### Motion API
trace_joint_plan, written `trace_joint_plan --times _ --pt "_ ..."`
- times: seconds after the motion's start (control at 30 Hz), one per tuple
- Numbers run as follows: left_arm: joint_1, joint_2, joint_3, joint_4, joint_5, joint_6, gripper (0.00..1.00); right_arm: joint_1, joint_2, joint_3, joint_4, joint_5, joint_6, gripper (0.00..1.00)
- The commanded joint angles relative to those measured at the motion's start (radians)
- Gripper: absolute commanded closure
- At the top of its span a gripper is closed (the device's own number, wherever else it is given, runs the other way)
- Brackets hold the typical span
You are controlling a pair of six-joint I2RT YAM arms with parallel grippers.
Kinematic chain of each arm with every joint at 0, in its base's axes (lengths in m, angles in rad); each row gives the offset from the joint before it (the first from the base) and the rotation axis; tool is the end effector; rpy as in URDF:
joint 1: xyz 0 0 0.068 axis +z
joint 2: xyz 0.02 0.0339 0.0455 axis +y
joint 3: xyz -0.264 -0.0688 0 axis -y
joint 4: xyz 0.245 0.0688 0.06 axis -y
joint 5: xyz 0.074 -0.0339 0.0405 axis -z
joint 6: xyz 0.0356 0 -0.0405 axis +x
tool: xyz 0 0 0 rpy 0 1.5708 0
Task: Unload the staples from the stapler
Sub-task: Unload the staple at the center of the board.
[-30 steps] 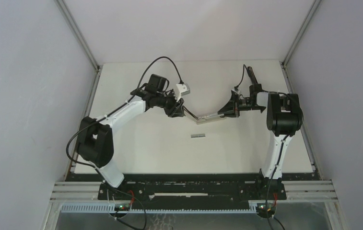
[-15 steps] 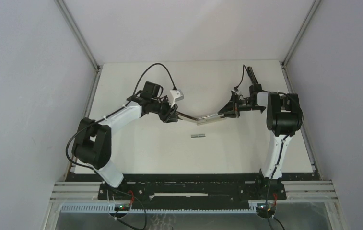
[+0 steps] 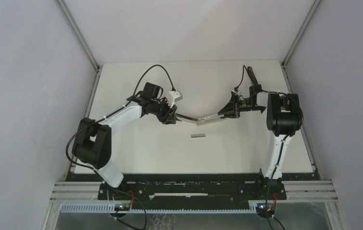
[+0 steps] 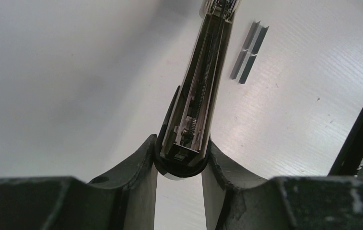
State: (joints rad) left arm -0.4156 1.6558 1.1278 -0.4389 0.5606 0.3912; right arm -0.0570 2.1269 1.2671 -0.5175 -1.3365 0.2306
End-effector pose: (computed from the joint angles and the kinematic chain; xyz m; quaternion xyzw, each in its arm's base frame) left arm 0.3065 -0.1560 0.2192 0.4358 0.8116 -0.2676 0.2825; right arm 0.3819 0.0129 0.1105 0.0527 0.7818 0.6210 0.0221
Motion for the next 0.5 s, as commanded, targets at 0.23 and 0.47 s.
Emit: trace_joint_plan --times 0.23,0.47 --pt "0.024 -0.024 -0.111 0.207 -0.065 -0.278 0.95 -0.023 -0.065 0.049 -0.038 -0.082 -0.06 0.89" --pt "0.004 0.005 -0.198 0.457 -0.117 -0.388 0.95 -0.03 -0.06 0.058 -0.064 -0.098 -0.087 0.89"
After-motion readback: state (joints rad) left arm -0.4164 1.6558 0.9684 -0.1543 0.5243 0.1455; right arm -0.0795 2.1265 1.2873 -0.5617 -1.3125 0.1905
